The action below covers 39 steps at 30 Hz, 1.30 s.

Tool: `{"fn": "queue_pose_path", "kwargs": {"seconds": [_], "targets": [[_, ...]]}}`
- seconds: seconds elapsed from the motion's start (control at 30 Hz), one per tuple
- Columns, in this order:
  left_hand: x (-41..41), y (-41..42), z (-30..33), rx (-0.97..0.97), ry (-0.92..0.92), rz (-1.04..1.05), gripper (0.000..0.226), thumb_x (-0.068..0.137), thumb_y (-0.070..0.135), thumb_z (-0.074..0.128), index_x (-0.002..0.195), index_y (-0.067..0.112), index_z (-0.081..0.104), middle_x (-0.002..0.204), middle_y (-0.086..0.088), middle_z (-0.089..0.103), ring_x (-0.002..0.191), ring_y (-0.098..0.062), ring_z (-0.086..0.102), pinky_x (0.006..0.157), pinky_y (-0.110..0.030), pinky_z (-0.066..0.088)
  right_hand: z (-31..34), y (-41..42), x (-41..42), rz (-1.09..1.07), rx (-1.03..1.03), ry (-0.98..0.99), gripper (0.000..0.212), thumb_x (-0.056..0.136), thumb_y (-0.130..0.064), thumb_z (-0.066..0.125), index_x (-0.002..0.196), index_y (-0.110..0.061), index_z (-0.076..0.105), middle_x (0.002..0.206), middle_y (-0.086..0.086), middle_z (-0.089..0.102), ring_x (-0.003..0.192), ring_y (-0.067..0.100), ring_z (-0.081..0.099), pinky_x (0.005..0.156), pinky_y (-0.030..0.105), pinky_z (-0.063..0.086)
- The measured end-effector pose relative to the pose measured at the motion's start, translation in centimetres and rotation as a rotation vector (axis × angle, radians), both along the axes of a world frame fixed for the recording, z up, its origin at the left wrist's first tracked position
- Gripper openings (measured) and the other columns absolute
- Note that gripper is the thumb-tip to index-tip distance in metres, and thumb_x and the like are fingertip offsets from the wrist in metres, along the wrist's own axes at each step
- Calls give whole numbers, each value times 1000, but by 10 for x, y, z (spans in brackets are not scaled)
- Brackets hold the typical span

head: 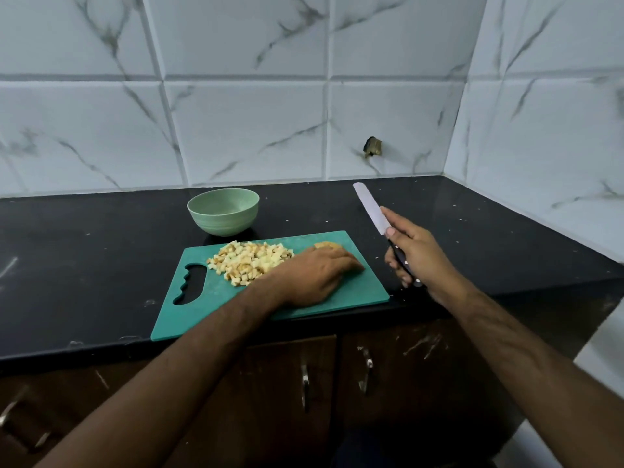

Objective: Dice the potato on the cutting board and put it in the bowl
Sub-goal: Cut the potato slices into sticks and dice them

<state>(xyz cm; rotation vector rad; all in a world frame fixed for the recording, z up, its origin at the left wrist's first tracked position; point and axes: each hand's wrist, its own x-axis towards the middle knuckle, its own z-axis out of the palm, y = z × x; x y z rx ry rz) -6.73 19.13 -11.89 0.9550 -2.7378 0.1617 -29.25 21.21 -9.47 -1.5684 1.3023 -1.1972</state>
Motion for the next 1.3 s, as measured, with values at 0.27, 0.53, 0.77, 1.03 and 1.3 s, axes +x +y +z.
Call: {"fn": "queue_pose_path", "kwargs": {"seconds": [0.27,0.53,0.77,1.03,1.3], "targets": [[33,-7,1,-224,0,-26,38,104,34,41,111,19,75,110,3,70,96,-20,64,77,-42,51,-16,-28,11,-23,-25,-132,48,110,-19,43,153,-39,42,59,10,49,35,11,37,33,21,34],[70,-12,8,-318,58,257,13,88,41,69,92,32,78,99,12,65,94,-18,58,74,-34,25,-21,-29,12,17,-37,-91,47,110,-21,43,152,-43,42,57,6,50,36,11,38,34,20,34],[51,-27,23,-247,190,419,12,93,21,67,99,28,74,96,11,68,100,-13,64,78,-32,22,-23,-31,12,24,-39,-90,48,110,-22,44,152,-44,42,56,5,50,39,12,37,33,21,33],[-2,-47,20,-54,-22,359,31,104,36,48,132,28,60,128,6,60,123,-16,56,94,-40,37,-23,-30,11,28,-42,-105,48,110,-20,44,152,-43,42,56,5,50,39,13,37,33,21,34],[18,-25,16,154,114,-34,20,96,19,57,110,20,72,107,4,65,101,-12,62,91,-34,49,-22,-33,9,43,-33,-103,47,110,-21,44,151,-43,43,56,6,50,38,14,36,33,21,33]]}}
